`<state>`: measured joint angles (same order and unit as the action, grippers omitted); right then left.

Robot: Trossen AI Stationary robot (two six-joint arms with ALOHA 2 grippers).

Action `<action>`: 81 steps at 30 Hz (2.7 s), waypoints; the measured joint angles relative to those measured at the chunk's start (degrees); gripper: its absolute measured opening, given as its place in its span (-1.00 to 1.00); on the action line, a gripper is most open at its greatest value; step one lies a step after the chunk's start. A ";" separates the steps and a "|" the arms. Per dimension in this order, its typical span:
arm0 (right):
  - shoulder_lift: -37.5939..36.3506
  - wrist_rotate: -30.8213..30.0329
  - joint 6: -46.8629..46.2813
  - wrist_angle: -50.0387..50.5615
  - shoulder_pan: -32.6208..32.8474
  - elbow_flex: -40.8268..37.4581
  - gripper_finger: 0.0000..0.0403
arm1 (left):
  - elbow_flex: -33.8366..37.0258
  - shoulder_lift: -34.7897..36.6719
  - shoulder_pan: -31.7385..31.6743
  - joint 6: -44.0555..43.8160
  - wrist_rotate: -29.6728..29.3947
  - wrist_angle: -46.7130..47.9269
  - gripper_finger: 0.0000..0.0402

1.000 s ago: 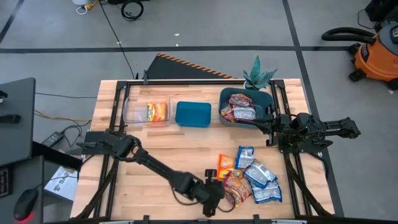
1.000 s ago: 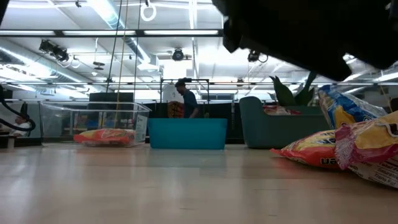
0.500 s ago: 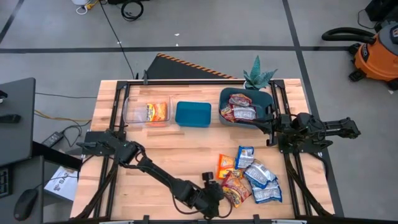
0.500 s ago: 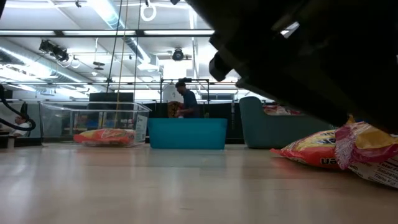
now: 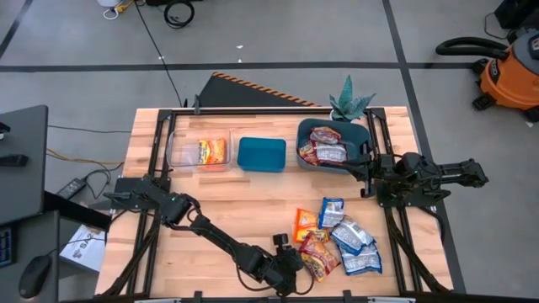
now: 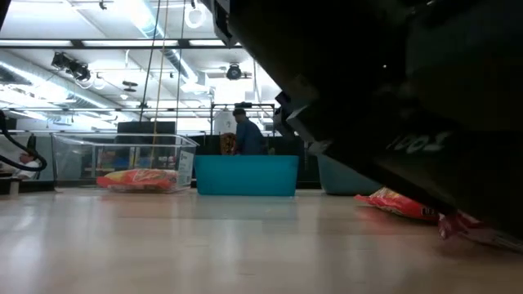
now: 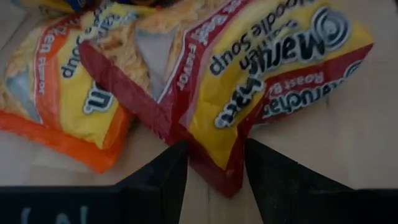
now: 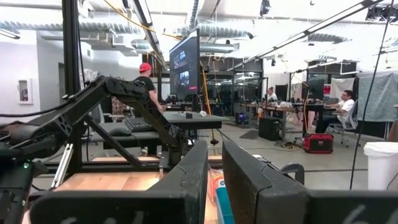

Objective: Sort Maruchan noodles
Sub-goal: Put the red noodle pack into the dark blue bin

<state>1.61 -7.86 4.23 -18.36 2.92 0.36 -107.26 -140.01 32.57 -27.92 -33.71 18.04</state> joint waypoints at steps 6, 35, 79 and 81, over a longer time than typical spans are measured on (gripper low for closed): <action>-0.02 0.01 -0.01 0.03 0.00 0.01 -0.73 | 0.02 0.00 -0.34 0.50 0.31 -0.54 -0.18; -0.02 0.02 0.00 0.04 0.02 0.00 -0.73 | -0.03 8.72 -5.82 15.29 1.50 0.91 -0.95; -0.02 0.02 0.00 0.06 0.02 0.00 -0.73 | -0.03 15.74 -42.05 31.28 19.64 -19.60 -0.94; -0.01 0.02 0.00 0.03 0.00 0.00 -0.73 | -0.09 13.61 -43.05 29.77 20.70 -23.75 -0.94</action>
<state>1.60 -7.84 4.23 -18.33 2.92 0.36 -107.35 -126.40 -10.48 1.85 -13.01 -5.71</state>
